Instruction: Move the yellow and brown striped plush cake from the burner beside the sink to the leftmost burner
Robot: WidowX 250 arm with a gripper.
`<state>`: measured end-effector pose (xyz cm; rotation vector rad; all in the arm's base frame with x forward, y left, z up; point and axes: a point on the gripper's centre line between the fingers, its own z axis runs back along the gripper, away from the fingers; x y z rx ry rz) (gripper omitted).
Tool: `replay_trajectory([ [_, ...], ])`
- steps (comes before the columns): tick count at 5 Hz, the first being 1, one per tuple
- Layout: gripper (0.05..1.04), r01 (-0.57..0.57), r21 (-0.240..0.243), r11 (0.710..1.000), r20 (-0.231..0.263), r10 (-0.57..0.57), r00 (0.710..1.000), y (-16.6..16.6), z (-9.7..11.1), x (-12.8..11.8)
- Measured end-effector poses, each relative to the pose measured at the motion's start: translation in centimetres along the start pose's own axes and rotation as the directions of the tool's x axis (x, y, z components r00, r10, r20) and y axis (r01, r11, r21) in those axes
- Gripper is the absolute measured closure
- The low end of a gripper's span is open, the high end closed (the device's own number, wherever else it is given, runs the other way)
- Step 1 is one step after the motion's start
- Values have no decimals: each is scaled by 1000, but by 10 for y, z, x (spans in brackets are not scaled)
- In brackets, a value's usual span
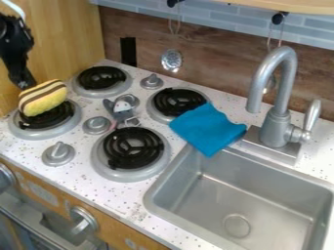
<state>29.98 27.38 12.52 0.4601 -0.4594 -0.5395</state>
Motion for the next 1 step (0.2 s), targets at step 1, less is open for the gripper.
replay_trajectory([
  [1,77,99,-35,994,53,-97,994,-17,2,22],
])
